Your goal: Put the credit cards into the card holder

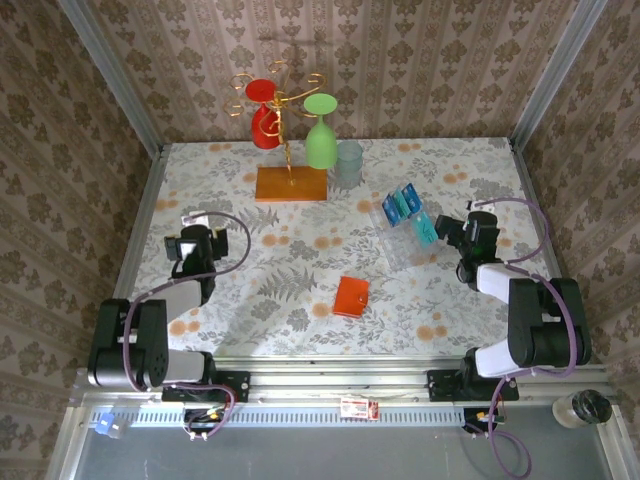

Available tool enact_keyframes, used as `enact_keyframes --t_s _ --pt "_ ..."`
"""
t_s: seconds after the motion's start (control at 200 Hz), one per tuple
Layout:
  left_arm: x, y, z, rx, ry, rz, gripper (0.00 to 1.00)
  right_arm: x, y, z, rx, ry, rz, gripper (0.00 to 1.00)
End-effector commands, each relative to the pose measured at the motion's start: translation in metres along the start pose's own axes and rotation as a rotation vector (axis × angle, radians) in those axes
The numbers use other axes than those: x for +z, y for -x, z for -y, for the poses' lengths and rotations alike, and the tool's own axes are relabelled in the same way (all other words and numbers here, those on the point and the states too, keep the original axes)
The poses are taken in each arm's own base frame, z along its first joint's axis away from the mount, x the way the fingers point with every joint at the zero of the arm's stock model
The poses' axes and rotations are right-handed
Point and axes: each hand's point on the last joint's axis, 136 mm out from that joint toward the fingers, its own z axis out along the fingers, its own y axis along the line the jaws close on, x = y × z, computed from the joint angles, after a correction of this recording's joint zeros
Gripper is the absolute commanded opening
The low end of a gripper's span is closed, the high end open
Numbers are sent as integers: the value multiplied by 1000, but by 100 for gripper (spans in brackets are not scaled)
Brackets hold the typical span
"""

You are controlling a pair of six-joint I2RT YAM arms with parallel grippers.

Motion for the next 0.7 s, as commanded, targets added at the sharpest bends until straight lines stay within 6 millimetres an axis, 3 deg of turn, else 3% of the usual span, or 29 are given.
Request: enact_keyframes --t_s 0.0,0.215,0.335,0.44,0.695 --pt "4 25 4 -17 -31 105 100 -1 12 -28 -67 160 66 100" --pt "17 27 18 8 -116 64 100 -4 -4 -50 -161 239 125 100" --pt "19 25 26 -5 -170 74 100 -4 -3 -44 -140 216 140 100" --pt "17 10 28 -21 -176 156 100 -4 -4 -44 -141 213 138 100" --pt "20 13 28 -24 -174 162 100 -2 -5 -44 -149 199 124 100"
